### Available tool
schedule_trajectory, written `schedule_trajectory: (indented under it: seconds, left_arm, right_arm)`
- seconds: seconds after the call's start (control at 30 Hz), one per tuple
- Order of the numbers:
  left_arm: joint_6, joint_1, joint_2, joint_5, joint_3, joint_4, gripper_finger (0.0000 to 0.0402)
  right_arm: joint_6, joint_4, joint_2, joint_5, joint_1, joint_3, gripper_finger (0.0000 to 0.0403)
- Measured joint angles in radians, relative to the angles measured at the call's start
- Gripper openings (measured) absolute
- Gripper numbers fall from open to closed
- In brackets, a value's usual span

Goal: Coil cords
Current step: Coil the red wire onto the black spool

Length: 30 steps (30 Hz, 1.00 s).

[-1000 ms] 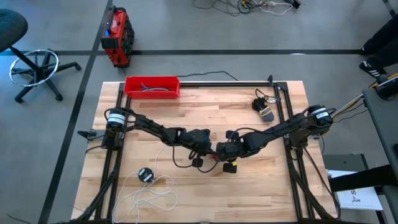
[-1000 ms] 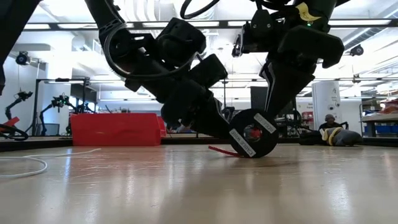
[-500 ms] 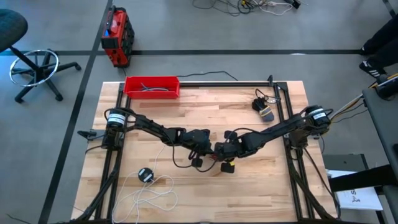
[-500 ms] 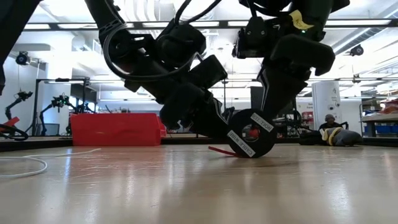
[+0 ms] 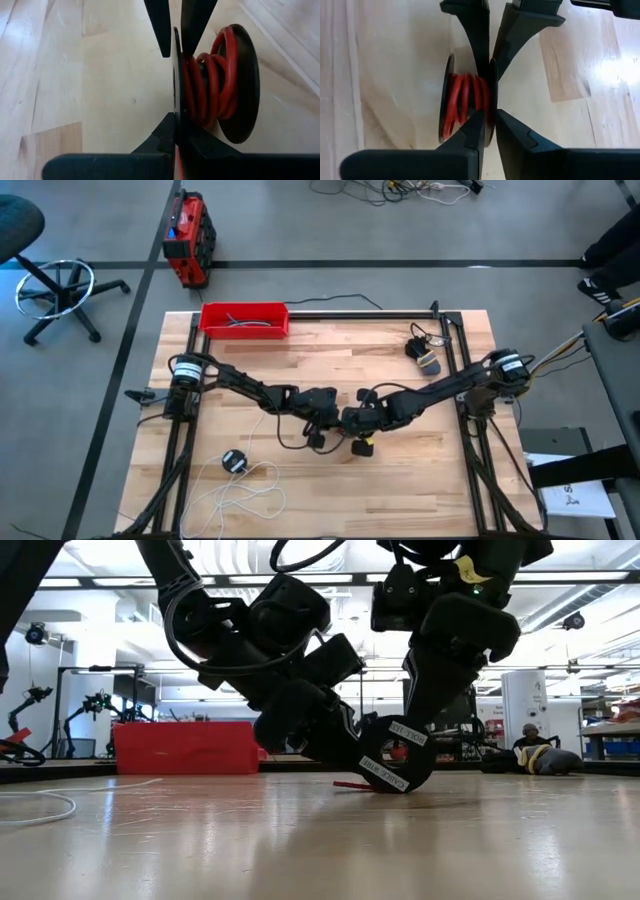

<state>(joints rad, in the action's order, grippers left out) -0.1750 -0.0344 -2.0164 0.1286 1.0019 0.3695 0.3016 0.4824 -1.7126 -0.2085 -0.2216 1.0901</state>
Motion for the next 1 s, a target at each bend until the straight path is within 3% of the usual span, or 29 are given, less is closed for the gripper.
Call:
schedule_trajectory:
  seconds: [0.27,0.47,0.67,1.0]
  left_arm:
    - [0.001,0.001,-0.001,-0.008,0.0,0.015,0.0]
    - [0.004,0.0,-0.001,-0.039,0.0,0.016,0.0004]
    - [-0.003,0.0,0.025,-0.103,0.002,-0.034,0.0034]
    - [-0.004,0.001,0.08,-0.111,0.007,-0.156,0.0089]
  right_arm:
    - [-0.041,-0.003,-0.001,0.017,0.03,0.0,0.0005]
    - [-0.077,-0.025,-0.001,0.029,0.047,0.0,0.0002]
    - [-0.082,-0.018,-0.001,0.025,0.049,0.001,0.0001]
    - [-0.093,0.011,-0.001,0.033,0.051,0.001,0.0001]
